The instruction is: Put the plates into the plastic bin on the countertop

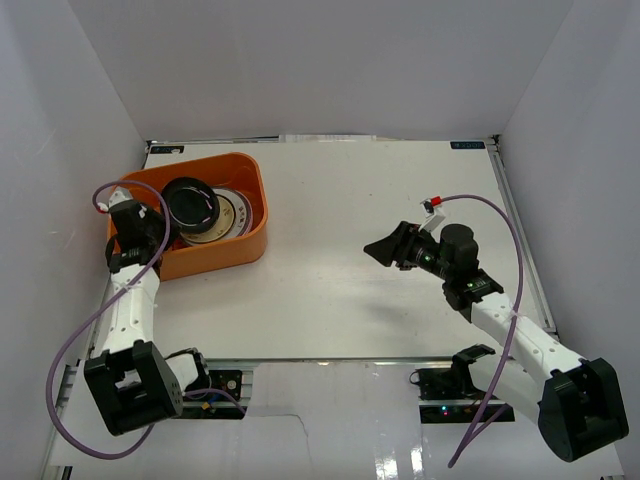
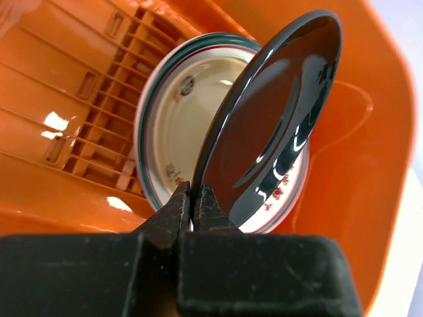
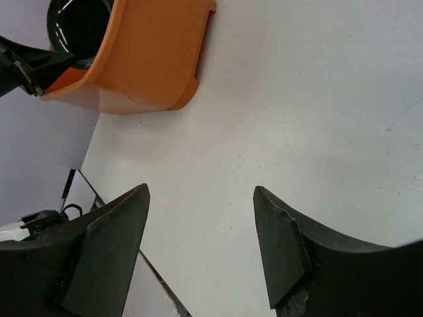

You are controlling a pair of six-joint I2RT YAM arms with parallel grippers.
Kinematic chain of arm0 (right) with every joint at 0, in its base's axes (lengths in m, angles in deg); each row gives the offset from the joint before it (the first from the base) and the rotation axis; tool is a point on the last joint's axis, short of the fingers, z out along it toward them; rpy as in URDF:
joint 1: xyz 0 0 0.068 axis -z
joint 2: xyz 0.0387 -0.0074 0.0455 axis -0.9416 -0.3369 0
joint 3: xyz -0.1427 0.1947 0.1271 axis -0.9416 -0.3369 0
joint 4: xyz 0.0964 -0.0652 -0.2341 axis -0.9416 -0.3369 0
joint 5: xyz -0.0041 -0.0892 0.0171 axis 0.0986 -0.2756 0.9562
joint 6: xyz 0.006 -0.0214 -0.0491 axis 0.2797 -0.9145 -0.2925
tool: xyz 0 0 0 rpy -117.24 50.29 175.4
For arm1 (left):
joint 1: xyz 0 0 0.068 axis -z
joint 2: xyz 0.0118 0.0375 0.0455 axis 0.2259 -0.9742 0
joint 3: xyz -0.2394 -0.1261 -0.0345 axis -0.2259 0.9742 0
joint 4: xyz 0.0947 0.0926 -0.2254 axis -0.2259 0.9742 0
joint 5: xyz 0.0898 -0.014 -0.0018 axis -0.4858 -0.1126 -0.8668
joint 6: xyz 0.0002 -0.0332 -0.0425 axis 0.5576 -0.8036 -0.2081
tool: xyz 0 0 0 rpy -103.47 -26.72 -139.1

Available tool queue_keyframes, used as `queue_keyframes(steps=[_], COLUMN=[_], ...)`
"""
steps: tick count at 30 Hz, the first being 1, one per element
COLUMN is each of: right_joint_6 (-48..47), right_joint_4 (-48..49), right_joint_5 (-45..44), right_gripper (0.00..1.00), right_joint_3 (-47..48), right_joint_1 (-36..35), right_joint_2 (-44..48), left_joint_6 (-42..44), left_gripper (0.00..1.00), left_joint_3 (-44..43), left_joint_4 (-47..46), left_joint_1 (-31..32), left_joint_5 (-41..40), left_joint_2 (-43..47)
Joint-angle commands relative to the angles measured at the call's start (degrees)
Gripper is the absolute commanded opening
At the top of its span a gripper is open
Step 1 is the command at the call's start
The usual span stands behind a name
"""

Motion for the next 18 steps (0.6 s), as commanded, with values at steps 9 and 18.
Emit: queue_keyframes(steps=[9, 18], right_joint_6=[-0.6, -1.1], right_joint_4=[0.6, -1.5], right_joint_5=[-1.1, -2.6], right_gripper=[0.70, 0.70], right_joint_3=[-0.5, 0.8], right_joint_1=[0.1, 0.2], right_joint_2=[1.0, 3.0], left_joint_6=[2.8, 3.9], left_gripper=[0.48, 0.82], left_joint_3=[-2.5, -2.2], left_joint_4=[-0.8, 0.1], left_joint_1=[-0.4, -0.4], left_joint_5=[0.6, 4.9], left_joint_2=[-2.3, 2.3])
